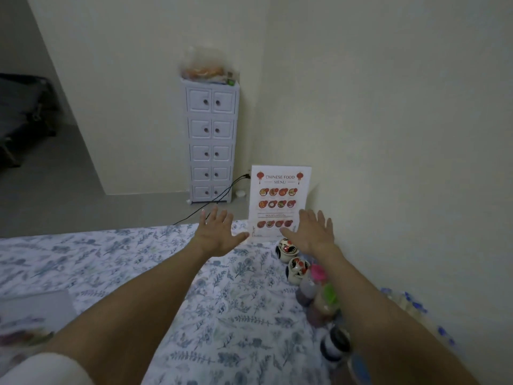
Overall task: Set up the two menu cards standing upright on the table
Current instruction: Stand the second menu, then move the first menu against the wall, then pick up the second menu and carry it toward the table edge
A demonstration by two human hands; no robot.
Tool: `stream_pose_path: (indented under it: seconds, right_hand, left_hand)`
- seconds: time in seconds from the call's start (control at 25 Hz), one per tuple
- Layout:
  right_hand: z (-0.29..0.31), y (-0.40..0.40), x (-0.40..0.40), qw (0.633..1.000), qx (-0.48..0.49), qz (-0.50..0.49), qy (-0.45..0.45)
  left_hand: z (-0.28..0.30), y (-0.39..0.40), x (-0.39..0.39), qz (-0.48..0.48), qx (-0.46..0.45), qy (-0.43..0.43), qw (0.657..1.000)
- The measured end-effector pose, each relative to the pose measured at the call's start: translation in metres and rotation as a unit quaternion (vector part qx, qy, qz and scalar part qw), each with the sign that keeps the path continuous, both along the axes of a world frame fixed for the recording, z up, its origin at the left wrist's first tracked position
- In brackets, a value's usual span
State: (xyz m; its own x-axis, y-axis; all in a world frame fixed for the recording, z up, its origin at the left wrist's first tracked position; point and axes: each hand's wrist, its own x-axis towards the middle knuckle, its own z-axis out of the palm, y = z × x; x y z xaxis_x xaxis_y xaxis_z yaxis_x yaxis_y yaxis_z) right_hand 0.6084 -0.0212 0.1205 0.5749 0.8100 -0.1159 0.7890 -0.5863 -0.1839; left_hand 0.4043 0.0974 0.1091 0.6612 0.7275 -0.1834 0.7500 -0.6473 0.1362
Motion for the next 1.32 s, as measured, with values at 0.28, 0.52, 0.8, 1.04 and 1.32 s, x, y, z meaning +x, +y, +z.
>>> stream_pose_path:
  seconds: [0.28,0.52,0.8,1.04,1.32]
  right_hand:
    - [0.026,-0.093,-0.154,0.998,0.041,-0.009,-0.042]
    - [0.029,-0.141,-0.268,0.999,0.035,0.008,-0.021]
    - [-0.014,-0.139,-0.371,0.996,0.049,0.078,0.016]
    - [-0.06,-0.104,-0.415,0.981,0.072,0.142,0.112]
    - [-0.09,-0.04,-0.429,0.929,0.131,0.108,0.33]
  left_hand:
    - [0.029,-0.08,-0.149,-0.024,0.03,0.001,0.999]
    - [0.027,-0.131,-0.261,-0.01,0.013,-0.003,1.0]
    - [-0.004,-0.152,-0.36,0.074,-0.022,-0.029,0.997]
    - [-0.046,-0.144,-0.42,0.171,-0.035,-0.084,0.981]
    - [-0.082,-0.118,-0.453,0.329,-0.063,-0.222,0.916]
